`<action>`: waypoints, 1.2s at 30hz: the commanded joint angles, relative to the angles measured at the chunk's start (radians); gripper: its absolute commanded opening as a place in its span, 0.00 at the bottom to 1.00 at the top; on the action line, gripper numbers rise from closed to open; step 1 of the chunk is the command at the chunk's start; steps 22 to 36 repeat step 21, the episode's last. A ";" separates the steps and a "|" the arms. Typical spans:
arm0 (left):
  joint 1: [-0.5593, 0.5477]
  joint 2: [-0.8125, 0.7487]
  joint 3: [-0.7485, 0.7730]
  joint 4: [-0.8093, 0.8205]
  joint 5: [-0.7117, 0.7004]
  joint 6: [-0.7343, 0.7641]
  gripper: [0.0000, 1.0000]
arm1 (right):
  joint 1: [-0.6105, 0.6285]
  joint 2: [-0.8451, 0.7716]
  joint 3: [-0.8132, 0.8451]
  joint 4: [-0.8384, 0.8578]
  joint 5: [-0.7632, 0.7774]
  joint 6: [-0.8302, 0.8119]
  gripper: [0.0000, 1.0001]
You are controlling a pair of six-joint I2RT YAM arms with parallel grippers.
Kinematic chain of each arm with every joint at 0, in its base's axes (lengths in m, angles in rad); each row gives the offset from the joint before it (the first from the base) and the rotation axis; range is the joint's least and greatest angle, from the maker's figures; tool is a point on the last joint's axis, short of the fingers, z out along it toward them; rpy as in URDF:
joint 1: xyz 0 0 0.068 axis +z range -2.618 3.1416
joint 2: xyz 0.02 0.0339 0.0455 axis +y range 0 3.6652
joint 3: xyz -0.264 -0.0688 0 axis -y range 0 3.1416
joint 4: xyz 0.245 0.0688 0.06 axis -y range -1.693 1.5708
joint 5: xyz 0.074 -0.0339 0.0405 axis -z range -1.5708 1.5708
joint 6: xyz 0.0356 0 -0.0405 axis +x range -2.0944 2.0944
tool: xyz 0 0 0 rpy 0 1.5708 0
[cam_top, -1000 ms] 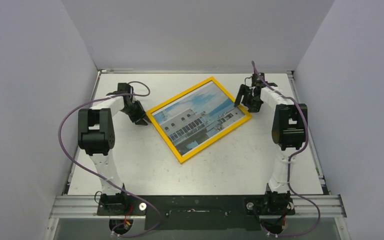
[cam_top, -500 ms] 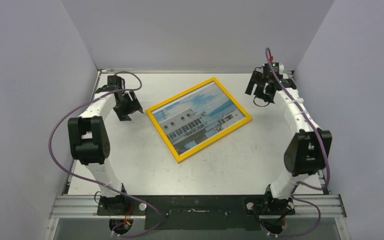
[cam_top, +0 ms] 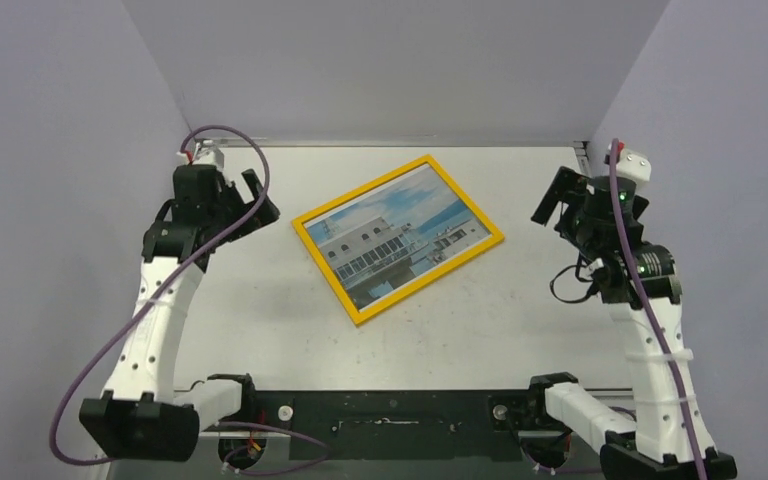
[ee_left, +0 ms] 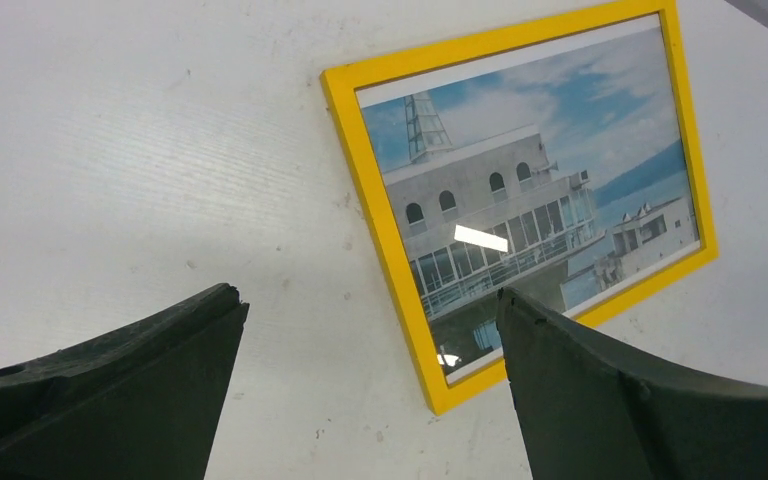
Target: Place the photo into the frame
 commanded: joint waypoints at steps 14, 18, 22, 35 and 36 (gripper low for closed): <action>-0.072 -0.603 -0.134 -0.185 -0.343 -0.019 0.97 | 0.043 -0.403 -0.097 -0.173 0.280 0.075 1.00; -0.073 -0.619 -0.115 -0.216 -0.352 0.013 0.97 | 0.043 -0.410 -0.099 -0.173 0.294 0.066 1.00; -0.073 -0.632 -0.115 -0.219 -0.368 0.024 0.97 | 0.043 -0.405 -0.103 -0.165 0.303 0.063 1.00; -0.073 -0.632 -0.115 -0.219 -0.368 0.024 0.97 | 0.043 -0.405 -0.103 -0.165 0.303 0.063 1.00; -0.073 -0.632 -0.115 -0.219 -0.368 0.024 0.97 | 0.043 -0.405 -0.103 -0.165 0.303 0.063 1.00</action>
